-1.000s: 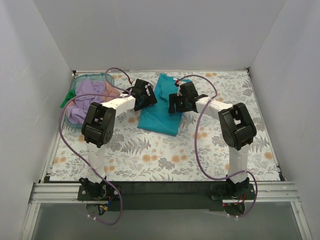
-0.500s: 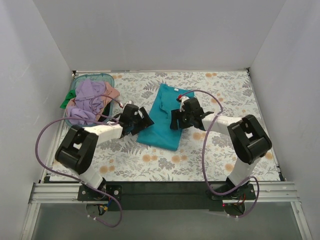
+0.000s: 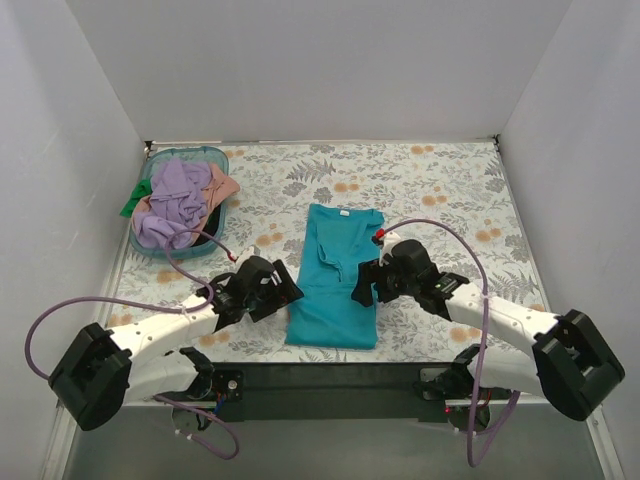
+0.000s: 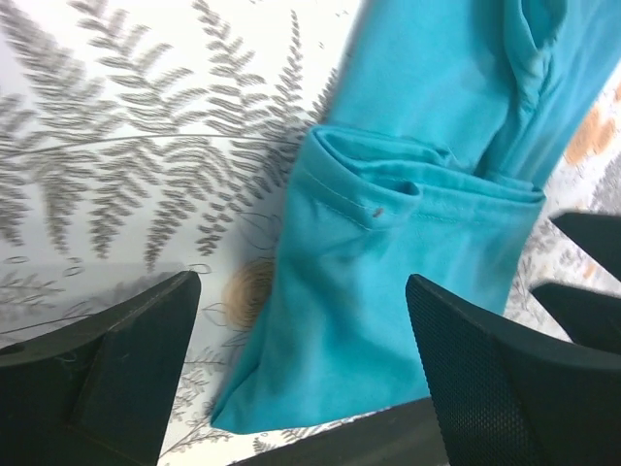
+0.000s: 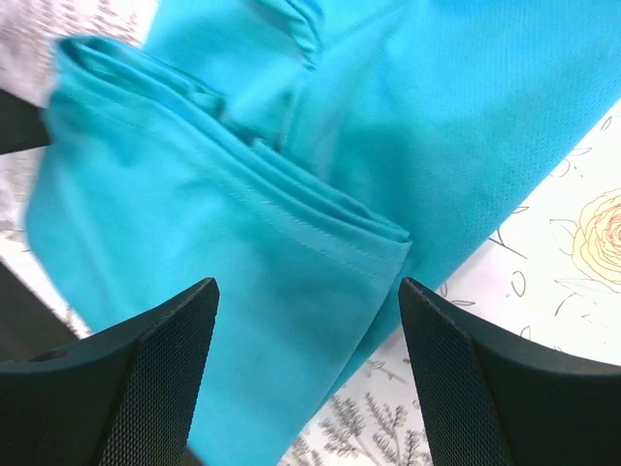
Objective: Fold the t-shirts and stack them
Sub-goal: Fold the tshirt
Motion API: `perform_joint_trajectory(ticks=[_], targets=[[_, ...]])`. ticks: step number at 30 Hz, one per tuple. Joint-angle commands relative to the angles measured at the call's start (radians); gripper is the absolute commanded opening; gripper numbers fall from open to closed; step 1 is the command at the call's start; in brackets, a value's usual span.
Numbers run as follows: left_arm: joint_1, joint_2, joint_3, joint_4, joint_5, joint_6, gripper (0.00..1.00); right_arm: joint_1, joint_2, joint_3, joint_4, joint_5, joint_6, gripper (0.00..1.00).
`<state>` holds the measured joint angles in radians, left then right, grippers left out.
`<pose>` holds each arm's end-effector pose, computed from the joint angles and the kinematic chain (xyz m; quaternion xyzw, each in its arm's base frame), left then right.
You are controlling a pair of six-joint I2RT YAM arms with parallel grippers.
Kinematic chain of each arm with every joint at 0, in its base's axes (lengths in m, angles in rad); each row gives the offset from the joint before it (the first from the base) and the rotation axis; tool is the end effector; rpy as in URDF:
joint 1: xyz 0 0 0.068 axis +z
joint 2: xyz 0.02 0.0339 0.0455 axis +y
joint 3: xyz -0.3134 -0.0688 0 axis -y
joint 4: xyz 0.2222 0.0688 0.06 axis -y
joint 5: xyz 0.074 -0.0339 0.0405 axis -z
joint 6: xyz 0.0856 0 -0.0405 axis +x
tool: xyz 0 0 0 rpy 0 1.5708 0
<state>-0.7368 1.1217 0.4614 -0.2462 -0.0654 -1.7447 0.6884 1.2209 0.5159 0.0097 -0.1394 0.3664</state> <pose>0.1478 -0.1266 0.1814 -0.4656 0.8222 -0.2983 0.1349 0.1798 0.1633 0.2079 -0.1740 0.8871 0.2673 0.3337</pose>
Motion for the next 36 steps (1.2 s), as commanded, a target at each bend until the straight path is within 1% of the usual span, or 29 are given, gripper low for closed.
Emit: perform_joint_trajectory(ticks=[1,3,5,7,10,11,12,14,15,16,18,19,21,22,24,25,28,29,32,33,34,36], targets=[[-0.003,-0.043,0.052,-0.134,-0.12,-0.01,0.88,0.007,-0.113,-0.016,0.007,-0.017,0.032,0.82],[-0.003,-0.011,0.072,-0.127,-0.129,-0.001,0.89,0.007,-0.132,-0.031,0.007,-0.009,0.043,0.82],[-0.003,0.029,0.101,-0.12,-0.132,0.013,0.89,0.007,-0.127,-0.033,0.009,0.014,0.057,0.77],[-0.003,0.101,0.123,-0.105,-0.148,0.022,0.89,0.007,-0.097,-0.022,0.007,0.037,0.057,0.74],[-0.001,0.19,0.175,-0.097,-0.169,0.028,0.85,0.007,-0.037,0.013,0.009,0.067,0.055,0.71],[-0.001,0.207,0.193,-0.093,-0.175,0.028,0.79,0.007,-0.02,0.025,0.009,0.075,0.052,0.7],[0.0,0.222,0.198,-0.082,-0.197,0.027,0.76,0.007,0.009,0.047,0.009,0.101,0.046,0.7],[0.004,0.268,0.212,-0.084,-0.205,0.025,0.67,0.007,0.044,0.065,0.018,0.121,0.043,0.66],[0.005,0.282,0.223,-0.087,-0.202,0.024,0.6,0.007,0.075,0.076,0.019,0.13,0.039,0.64],[0.005,0.292,0.226,-0.085,-0.201,0.022,0.57,0.007,0.087,0.088,0.025,0.133,0.039,0.62],[0.005,0.294,0.227,-0.087,-0.203,0.025,0.53,0.008,0.117,0.101,0.029,0.13,0.037,0.59],[0.005,0.291,0.226,-0.087,-0.209,0.025,0.53,0.007,0.121,0.105,0.032,0.132,0.037,0.55],[0.005,0.276,0.221,-0.087,-0.212,0.027,0.49,0.007,0.126,0.105,0.039,0.121,0.043,0.47],[0.005,0.271,0.218,-0.087,-0.212,0.028,0.45,0.008,0.124,0.104,0.044,0.118,0.042,0.39],[0.005,0.265,0.217,-0.085,-0.205,0.034,0.37,0.007,0.126,0.107,0.044,0.115,0.042,0.35],[0.005,0.263,0.218,-0.084,-0.198,0.036,0.31,0.007,0.127,0.104,0.042,0.115,0.043,0.34],[0.004,0.262,0.22,-0.079,-0.175,0.048,0.17,0.007,0.127,0.101,0.044,0.118,0.049,0.34],[0.004,0.26,0.221,-0.076,-0.168,0.051,0.14,0.007,0.132,0.098,0.042,0.118,0.048,0.34],[0.004,0.254,0.227,-0.073,-0.16,0.056,0.0,0.008,0.141,0.095,0.042,0.118,0.048,0.22],[0.004,0.251,0.229,-0.074,-0.152,0.057,0.0,0.008,0.138,0.092,0.042,0.119,0.046,0.15],[0.004,0.241,0.232,-0.073,-0.145,0.062,0.0,0.008,0.131,0.092,0.041,0.116,0.048,0.03],[0.004,0.224,0.24,-0.074,-0.13,0.076,0.0,0.01,0.091,0.092,0.041,0.097,0.048,0.01]])
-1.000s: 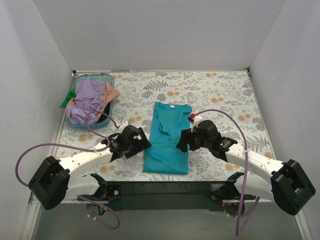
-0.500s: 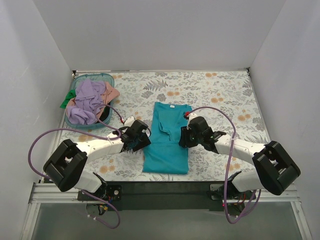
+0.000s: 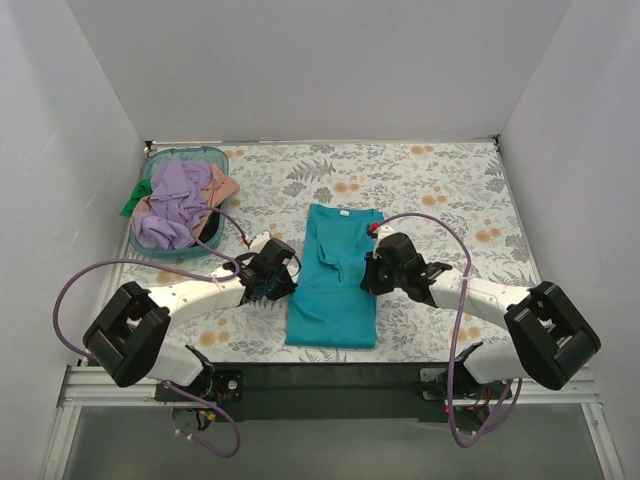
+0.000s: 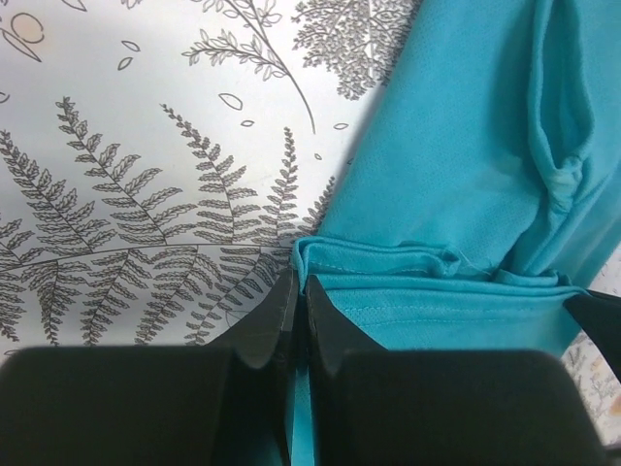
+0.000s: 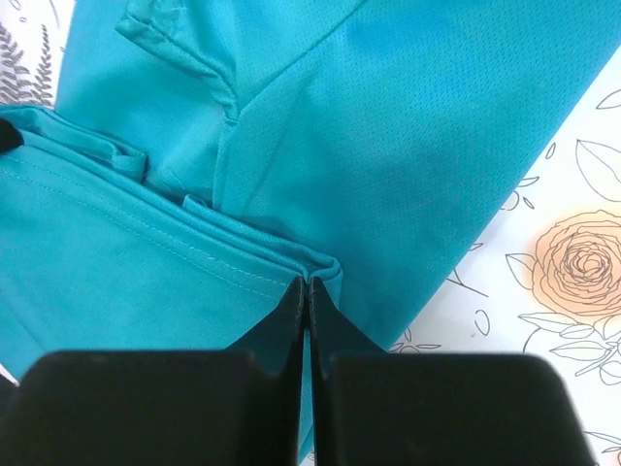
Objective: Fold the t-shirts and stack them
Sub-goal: Fold the tshirt
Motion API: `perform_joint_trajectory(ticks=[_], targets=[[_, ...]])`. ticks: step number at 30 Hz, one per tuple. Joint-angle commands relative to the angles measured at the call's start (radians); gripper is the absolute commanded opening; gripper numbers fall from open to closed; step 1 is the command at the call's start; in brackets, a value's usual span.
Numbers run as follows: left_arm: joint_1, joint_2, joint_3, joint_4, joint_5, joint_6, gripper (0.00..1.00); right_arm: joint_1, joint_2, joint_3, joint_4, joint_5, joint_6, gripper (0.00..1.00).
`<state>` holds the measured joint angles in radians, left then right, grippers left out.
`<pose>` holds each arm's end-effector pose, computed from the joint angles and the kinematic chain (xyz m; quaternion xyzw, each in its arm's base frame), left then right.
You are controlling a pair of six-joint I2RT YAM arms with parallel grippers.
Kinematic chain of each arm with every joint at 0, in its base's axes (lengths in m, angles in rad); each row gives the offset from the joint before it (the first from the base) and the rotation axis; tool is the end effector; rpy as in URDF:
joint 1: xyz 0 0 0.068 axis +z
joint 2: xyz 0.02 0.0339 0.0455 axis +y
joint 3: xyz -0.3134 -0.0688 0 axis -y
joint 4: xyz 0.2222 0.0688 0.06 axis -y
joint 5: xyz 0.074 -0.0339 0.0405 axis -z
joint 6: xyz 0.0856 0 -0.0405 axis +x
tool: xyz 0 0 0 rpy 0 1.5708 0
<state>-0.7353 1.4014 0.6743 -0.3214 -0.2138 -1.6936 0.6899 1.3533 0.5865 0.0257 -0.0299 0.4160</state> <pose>0.1989 -0.1554 0.1829 -0.4673 0.8397 -0.2046 0.1862 0.2080 0.1749 0.2008 -0.1309 0.9057 0.2233 0.3358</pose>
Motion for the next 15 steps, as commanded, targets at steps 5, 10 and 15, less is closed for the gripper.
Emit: perform_joint_trajectory(ticks=[5,10,15], targets=[[-0.003,-0.142,0.03,0.01,0.056,0.049,0.0,0.022,-0.179,0.012,-0.016,-0.004,0.001,0.01],[-0.007,-0.162,0.033,0.07,0.109,0.092,0.0,0.022,-0.275,-0.028,-0.056,0.021,0.03,0.01],[-0.007,-0.092,0.074,0.087,0.083,0.106,0.0,0.022,-0.27,-0.037,-0.088,0.102,0.035,0.01]])
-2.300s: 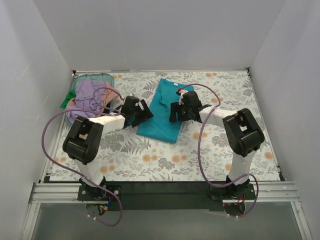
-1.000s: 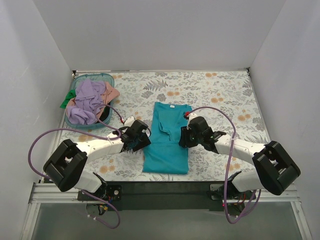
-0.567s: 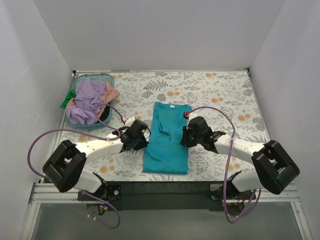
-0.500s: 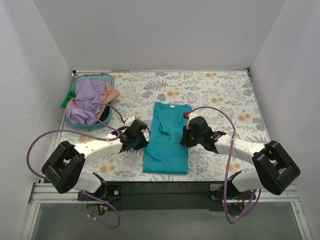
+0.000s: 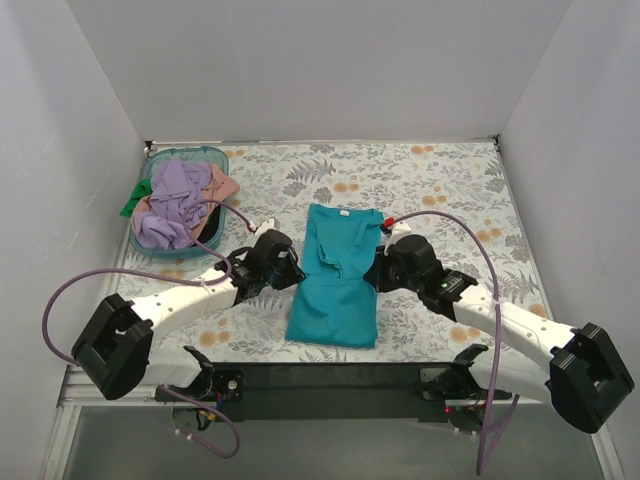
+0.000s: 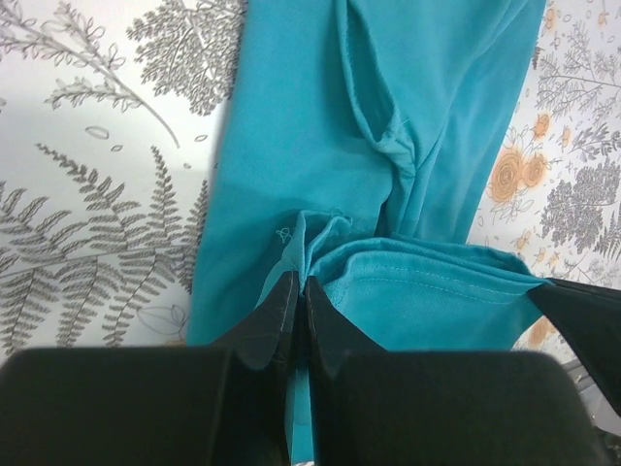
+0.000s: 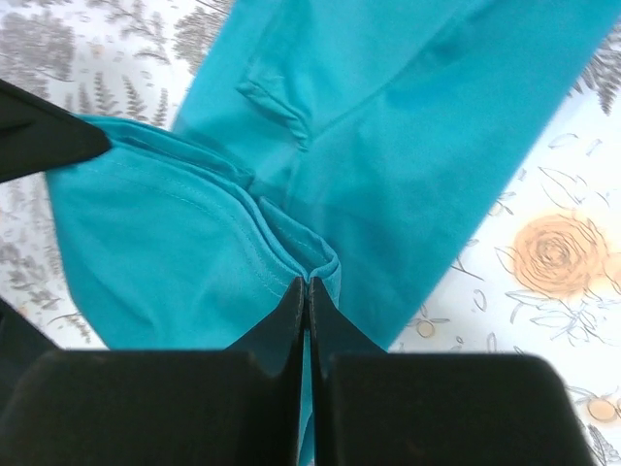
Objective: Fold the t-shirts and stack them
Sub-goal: Fold the tshirt
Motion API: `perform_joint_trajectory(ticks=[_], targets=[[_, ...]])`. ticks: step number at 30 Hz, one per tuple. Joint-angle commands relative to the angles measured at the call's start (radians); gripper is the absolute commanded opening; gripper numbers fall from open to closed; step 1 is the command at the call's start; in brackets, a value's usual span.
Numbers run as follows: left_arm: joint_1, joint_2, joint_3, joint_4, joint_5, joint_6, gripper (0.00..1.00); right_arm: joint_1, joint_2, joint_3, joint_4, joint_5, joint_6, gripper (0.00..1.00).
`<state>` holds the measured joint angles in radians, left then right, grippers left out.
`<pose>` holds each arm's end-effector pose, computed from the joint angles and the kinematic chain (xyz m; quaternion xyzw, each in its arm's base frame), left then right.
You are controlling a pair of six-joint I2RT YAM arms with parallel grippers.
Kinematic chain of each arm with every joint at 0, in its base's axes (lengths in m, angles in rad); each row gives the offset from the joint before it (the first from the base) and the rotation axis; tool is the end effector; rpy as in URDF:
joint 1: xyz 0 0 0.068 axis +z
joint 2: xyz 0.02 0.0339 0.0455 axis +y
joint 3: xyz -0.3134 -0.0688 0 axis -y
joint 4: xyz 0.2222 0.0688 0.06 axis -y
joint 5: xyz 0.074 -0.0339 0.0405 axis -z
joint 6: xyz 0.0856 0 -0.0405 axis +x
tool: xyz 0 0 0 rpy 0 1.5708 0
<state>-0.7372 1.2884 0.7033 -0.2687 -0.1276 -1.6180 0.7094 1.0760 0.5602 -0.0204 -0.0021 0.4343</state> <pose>0.1965 -0.1637 0.2220 -0.4186 0.8358 -0.3006 0.1893 0.1754 0.1508 0.2504 -0.1197 0.8609 0.2684 0.4154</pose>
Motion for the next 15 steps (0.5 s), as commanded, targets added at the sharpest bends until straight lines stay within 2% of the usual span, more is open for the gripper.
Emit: perform_joint_trajectory(ticks=[1,8,12,13,15], targets=[[-0.005,0.035,0.048,0.043,-0.009,0.032,0.0,0.002,0.013,-0.014,-0.047,0.092,0.021,0.01],[-0.004,0.196,0.108,0.053,-0.081,0.038,0.01,-0.005,0.119,-0.008,-0.044,0.16,0.037,0.01],[0.009,0.268,0.143,0.02,-0.116,0.012,0.13,-0.019,0.22,0.027,-0.049,0.169,0.017,0.04],[0.01,0.278,0.156,0.005,-0.135,0.006,0.18,-0.021,0.234,0.041,-0.05,0.166,0.017,0.12],[0.01,0.281,0.176,-0.053,-0.162,-0.011,0.38,-0.022,0.262,0.055,-0.056,0.153,0.006,0.24]])
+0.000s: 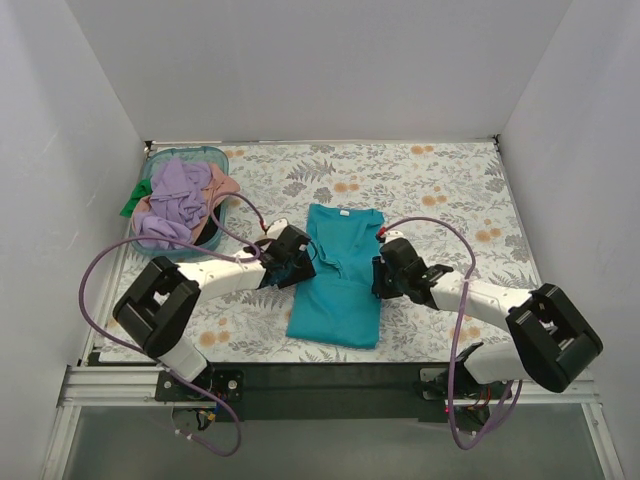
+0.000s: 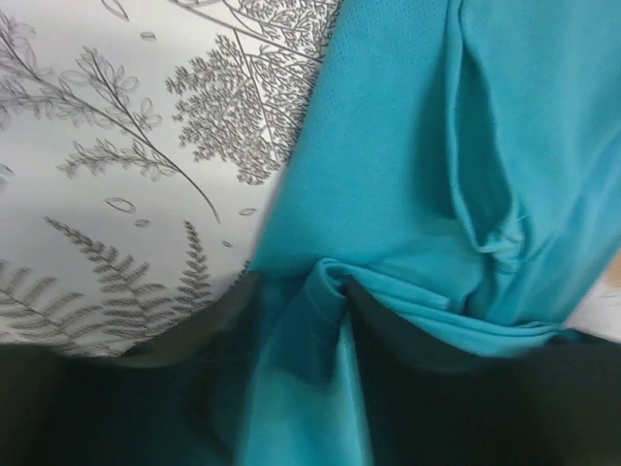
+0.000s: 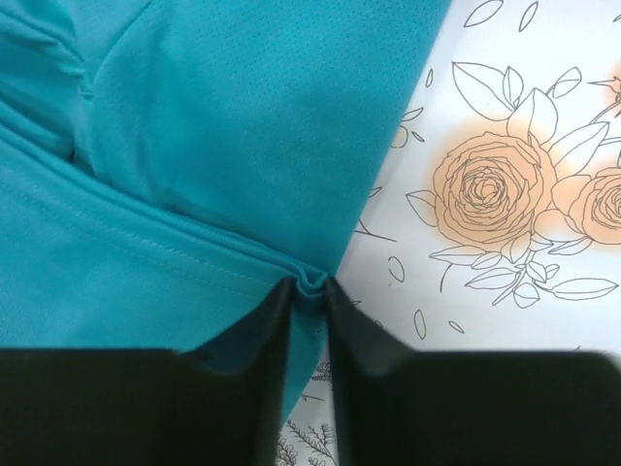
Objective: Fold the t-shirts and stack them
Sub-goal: Fold the tshirt
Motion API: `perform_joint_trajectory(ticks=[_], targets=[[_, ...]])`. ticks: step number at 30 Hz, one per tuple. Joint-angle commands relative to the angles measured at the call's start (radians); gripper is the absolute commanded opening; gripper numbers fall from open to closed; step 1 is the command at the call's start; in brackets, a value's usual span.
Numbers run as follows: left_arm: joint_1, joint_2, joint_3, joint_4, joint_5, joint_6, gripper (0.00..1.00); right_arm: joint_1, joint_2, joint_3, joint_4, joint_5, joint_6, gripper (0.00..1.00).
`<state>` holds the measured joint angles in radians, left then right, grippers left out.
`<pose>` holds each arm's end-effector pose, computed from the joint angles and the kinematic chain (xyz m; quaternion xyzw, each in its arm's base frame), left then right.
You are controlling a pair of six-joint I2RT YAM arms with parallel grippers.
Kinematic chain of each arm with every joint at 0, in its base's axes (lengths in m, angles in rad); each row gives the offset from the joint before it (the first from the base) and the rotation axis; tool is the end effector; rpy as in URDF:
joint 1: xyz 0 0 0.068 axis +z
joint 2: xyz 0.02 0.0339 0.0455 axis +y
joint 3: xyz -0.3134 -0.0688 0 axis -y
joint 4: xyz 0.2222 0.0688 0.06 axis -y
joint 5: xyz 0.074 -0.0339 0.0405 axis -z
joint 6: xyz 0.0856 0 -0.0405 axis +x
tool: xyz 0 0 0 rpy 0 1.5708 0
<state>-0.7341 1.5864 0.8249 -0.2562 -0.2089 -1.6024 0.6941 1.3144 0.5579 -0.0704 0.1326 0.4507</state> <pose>0.2420 -0.1945 0.1827 -0.4283 0.8560 -0.2106 0.1987 0.2001 0.1518 0.1909 -0.0890 0.9256 0.1445 0.3383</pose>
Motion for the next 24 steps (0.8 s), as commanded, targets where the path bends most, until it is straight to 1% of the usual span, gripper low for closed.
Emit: perform_joint_trajectory(ticks=[1,3,4,5,6,7,8,9,10,11,12,13,14,15,17,18,20,22,24], targets=[[0.007,-0.023,0.072,-0.083,-0.105,-0.03,0.61,-0.008,0.026,0.068,-0.014,0.015,-0.018,0.34],[0.007,-0.063,0.082,-0.119,-0.115,-0.031,0.83,-0.008,0.017,0.103,-0.046,0.001,-0.033,0.42],[0.007,-0.08,0.082,-0.124,-0.116,-0.033,0.92,-0.008,0.005,0.112,-0.06,-0.002,-0.038,0.54],[0.007,-0.104,0.077,-0.13,-0.106,-0.031,0.92,-0.007,-0.009,0.126,-0.069,-0.007,-0.047,0.62],[0.007,-0.152,0.074,-0.15,-0.104,-0.031,0.92,-0.007,-0.051,0.129,-0.084,-0.022,-0.056,0.74],[0.007,-0.181,0.069,-0.161,-0.1,-0.034,0.92,-0.007,-0.076,0.129,-0.094,-0.037,-0.063,0.98],[0.007,-0.206,0.05,-0.173,-0.093,-0.047,0.93,-0.007,-0.105,0.128,-0.101,-0.053,-0.073,0.98],[0.007,-0.232,0.037,-0.207,-0.077,-0.054,0.93,-0.005,-0.168,0.116,-0.112,-0.097,-0.081,0.98],[0.006,-0.287,0.019,-0.224,-0.061,-0.065,0.93,-0.001,-0.202,0.106,-0.117,-0.119,-0.087,0.98],[0.004,-0.313,-0.025,-0.236,-0.044,-0.086,0.93,0.004,-0.24,0.094,-0.12,-0.125,-0.092,0.98],[0.002,-0.34,-0.058,-0.251,-0.002,-0.093,0.94,0.022,-0.312,0.067,-0.143,-0.17,-0.092,0.98],[0.001,-0.386,-0.084,-0.261,0.02,-0.103,0.94,0.034,-0.346,0.054,-0.16,-0.18,-0.087,0.98],[-0.005,-0.41,-0.143,-0.27,0.04,-0.12,0.94,0.051,-0.41,0.036,-0.175,-0.188,-0.066,0.98],[-0.01,-0.425,-0.173,-0.288,0.09,-0.126,0.95,0.092,-0.438,0.019,-0.201,-0.194,-0.05,0.98],[-0.02,-0.468,-0.223,-0.302,0.135,-0.146,0.95,0.148,-0.501,-0.041,-0.212,-0.191,0.009,0.98],[-0.028,-0.482,-0.268,-0.304,0.158,-0.171,0.95,0.204,-0.512,-0.061,-0.213,-0.183,0.031,0.98],[-0.054,-0.525,-0.308,-0.301,0.192,-0.195,0.95,0.254,-0.511,-0.119,-0.212,-0.171,0.101,0.98],[-0.071,-0.554,-0.351,-0.299,0.197,-0.226,0.9,0.301,-0.495,-0.169,-0.197,-0.183,0.143,0.98],[-0.082,-0.586,-0.375,-0.273,0.207,-0.235,0.84,0.341,-0.483,-0.2,-0.174,-0.159,0.207,0.98]])
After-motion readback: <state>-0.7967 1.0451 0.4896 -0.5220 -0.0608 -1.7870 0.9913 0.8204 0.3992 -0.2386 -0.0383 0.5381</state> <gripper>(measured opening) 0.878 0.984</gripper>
